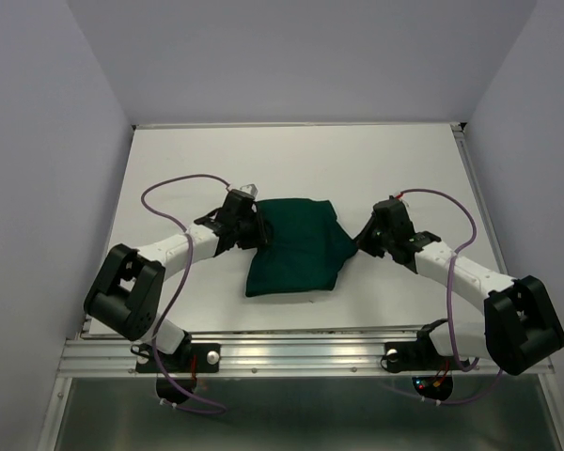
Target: Prepare the surgical pack
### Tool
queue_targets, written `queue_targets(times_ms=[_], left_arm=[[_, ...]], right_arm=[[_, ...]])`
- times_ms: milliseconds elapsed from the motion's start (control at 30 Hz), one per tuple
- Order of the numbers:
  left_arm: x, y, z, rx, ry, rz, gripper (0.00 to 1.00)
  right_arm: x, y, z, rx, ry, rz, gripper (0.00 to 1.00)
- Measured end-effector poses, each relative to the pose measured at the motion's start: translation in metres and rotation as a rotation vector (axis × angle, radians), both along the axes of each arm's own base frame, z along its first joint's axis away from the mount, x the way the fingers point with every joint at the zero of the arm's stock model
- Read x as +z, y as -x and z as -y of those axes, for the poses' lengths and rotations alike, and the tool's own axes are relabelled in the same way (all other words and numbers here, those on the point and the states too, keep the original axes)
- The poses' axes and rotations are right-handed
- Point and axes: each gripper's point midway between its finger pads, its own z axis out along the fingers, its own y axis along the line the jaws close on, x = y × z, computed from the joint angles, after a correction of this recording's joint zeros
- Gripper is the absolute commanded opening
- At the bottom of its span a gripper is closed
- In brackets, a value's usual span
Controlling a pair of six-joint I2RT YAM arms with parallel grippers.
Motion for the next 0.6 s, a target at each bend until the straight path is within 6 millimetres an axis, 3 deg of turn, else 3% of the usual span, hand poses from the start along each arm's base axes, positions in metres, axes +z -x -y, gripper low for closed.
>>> queue_targets(times_ms=[300, 600], left_arm=[[0.017, 0.004, -0.004, -0.033, -0.025, 0.019, 0.0], [0.019, 0.005, -0.003, -0.042, -0.021, 0.016, 0.0]], right_arm=[[0.001, 0.001, -0.001, 0.027, 0.012, -0.001, 0.15], [0.009, 0.0, -0.019, 0.118, -0.044, 0.017, 0.15]])
